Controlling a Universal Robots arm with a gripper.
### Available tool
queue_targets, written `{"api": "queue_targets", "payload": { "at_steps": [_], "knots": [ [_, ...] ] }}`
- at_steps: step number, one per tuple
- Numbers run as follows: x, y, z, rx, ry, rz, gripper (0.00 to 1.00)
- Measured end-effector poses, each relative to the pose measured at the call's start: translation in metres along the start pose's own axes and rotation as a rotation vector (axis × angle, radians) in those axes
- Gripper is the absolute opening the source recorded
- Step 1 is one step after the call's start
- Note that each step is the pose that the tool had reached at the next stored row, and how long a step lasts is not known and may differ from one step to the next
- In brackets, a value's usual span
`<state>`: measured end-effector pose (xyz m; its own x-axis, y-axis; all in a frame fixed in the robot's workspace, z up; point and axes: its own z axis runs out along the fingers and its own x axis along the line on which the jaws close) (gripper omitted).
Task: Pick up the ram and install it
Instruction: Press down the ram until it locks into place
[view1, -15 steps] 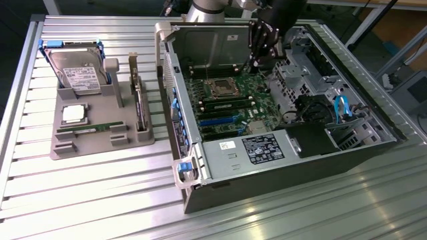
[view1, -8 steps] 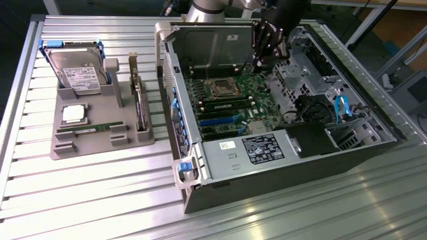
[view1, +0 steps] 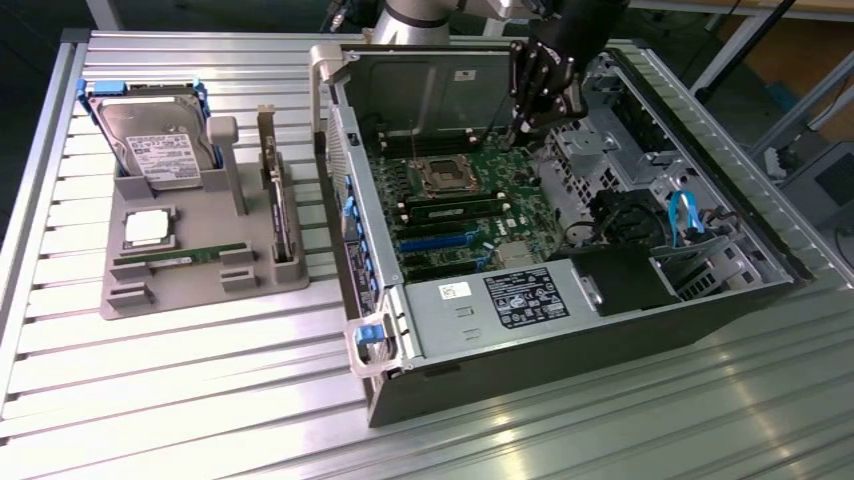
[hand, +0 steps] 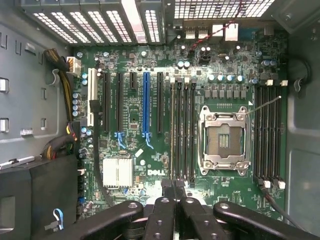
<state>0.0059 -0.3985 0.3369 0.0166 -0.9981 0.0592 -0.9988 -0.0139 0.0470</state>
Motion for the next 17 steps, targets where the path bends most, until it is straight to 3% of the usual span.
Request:
{"api": "queue_targets", "payload": {
  "at_steps": [2,7,17],
  "knots": [
    [0.000,0.0001,-0.0001,0.0000,0.0001,0.000,0.10],
    [-0.001,-0.0005,0.0098,0.0075,0.0001,0.000,0.10],
    [-0.001,-0.0009,0.0190,0.0097,0.0001,0.000,0.10]
  ]
}}
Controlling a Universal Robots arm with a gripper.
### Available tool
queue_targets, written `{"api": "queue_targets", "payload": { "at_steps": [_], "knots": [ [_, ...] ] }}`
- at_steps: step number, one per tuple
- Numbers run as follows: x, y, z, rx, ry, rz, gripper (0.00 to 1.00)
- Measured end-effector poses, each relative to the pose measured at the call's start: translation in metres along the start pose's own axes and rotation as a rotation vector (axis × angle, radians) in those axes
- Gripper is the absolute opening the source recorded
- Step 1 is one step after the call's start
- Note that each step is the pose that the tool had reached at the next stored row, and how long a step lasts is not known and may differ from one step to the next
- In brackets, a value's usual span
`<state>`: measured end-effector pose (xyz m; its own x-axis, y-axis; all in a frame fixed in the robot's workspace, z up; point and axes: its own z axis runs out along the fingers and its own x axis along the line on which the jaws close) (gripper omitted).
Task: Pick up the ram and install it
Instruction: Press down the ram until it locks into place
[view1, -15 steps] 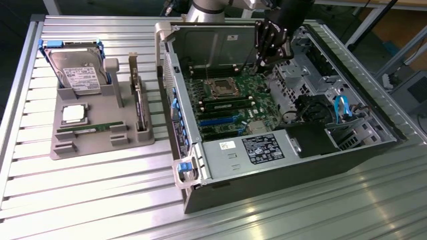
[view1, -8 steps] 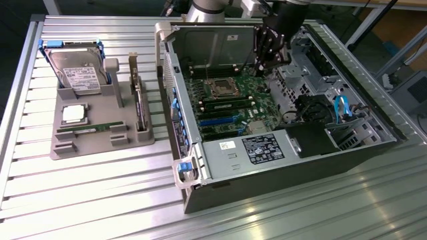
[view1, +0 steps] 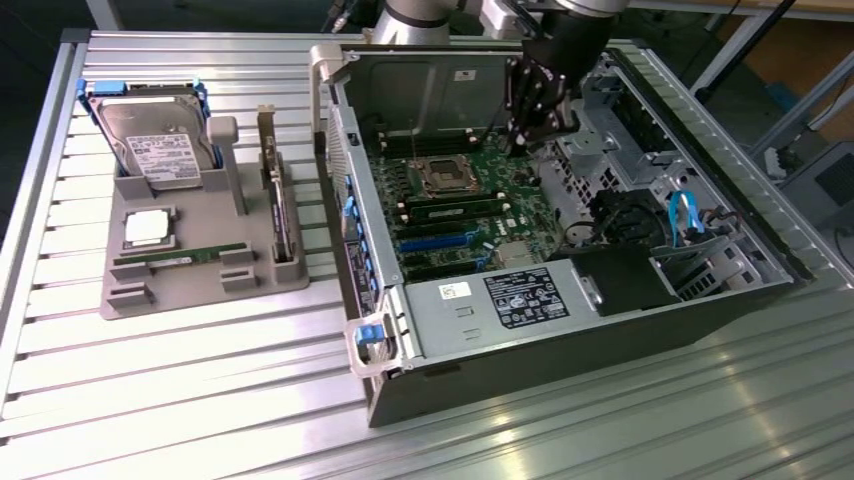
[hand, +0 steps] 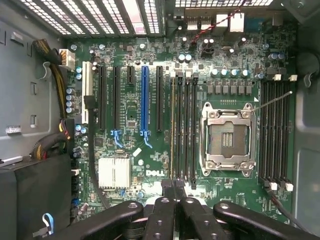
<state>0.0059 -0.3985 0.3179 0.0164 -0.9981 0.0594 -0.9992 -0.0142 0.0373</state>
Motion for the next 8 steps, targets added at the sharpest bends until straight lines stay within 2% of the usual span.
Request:
{"api": "queue_targets", "payload": {
  "at_steps": [8],
  "knots": [
    [-0.0004,-0.0001,0.0060,0.0000,0.0000,0.000,0.10]
  ]
}}
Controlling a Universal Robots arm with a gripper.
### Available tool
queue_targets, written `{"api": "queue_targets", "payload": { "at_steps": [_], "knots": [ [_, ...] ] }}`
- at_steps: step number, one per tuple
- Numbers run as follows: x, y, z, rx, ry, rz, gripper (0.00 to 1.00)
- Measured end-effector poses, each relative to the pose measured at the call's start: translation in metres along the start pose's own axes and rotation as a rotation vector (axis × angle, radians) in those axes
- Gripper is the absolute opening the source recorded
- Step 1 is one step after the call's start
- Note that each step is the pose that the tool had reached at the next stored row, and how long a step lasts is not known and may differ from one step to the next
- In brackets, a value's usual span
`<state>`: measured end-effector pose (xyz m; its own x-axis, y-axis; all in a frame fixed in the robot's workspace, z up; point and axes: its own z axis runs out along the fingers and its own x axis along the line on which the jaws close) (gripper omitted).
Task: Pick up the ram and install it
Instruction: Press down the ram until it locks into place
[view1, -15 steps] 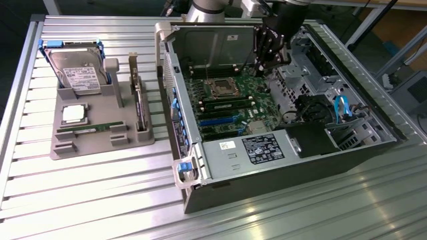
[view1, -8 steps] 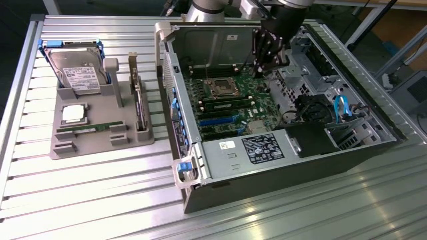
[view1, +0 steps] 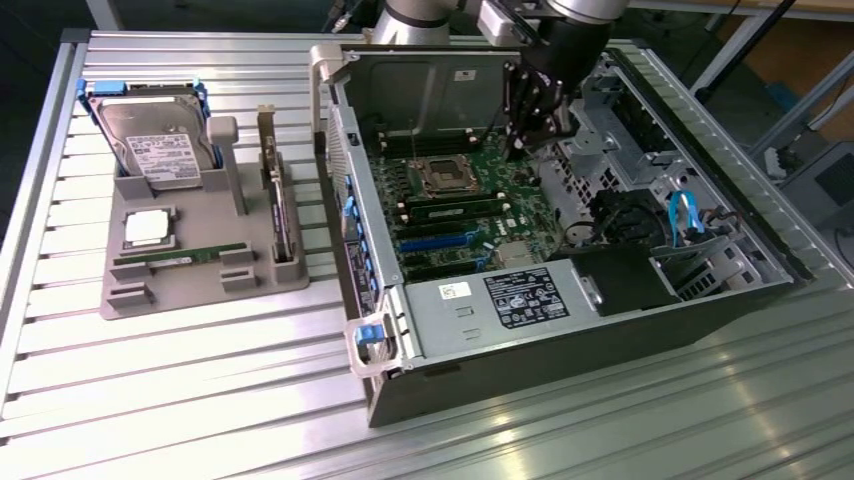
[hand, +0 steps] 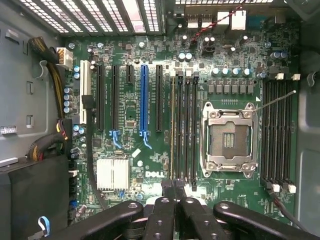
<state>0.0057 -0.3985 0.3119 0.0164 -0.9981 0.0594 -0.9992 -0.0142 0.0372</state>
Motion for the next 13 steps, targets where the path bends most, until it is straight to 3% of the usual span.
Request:
{"api": "queue_targets", "payload": {
  "at_steps": [13],
  "knots": [
    [-0.001,0.0005,0.0107,0.0004,0.0000,0.000,0.10]
  ]
}}
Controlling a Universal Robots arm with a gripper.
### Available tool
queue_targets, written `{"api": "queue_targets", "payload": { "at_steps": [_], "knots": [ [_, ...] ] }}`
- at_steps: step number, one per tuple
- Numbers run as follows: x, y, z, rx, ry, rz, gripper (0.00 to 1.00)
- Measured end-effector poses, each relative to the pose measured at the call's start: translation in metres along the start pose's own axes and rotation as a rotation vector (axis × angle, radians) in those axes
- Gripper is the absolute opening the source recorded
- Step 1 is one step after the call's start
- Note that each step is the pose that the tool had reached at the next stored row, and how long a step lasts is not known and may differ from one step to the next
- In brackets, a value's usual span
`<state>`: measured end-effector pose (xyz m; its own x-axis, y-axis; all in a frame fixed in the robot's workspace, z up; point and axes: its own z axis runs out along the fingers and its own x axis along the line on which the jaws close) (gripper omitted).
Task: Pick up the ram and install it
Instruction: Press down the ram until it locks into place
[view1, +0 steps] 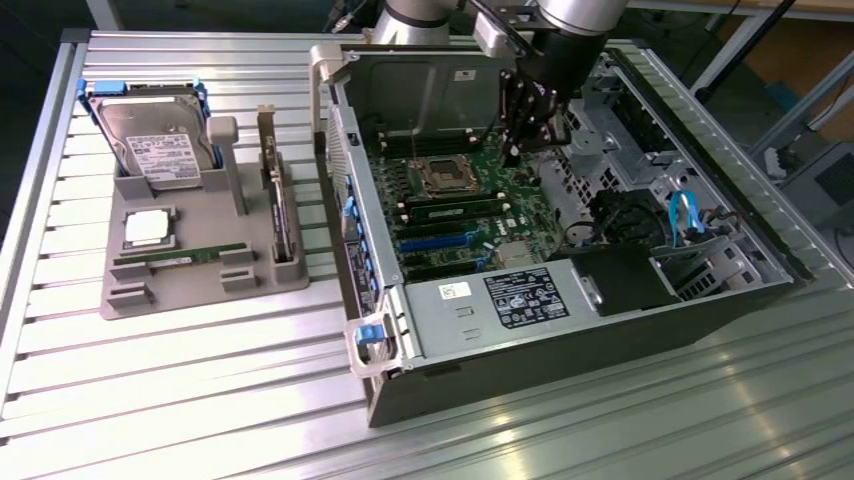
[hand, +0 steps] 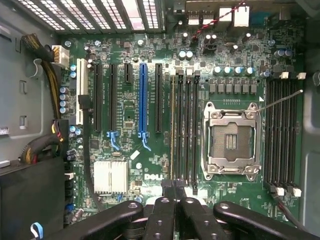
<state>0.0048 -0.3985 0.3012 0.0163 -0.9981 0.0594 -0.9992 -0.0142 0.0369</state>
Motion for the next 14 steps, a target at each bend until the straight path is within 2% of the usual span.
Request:
{"api": "queue_targets", "payload": {
  "at_steps": [14],
  "knots": [
    [-0.001,-0.0006,0.0219,0.0000,0.0000,0.000,0.10]
  ]
}}
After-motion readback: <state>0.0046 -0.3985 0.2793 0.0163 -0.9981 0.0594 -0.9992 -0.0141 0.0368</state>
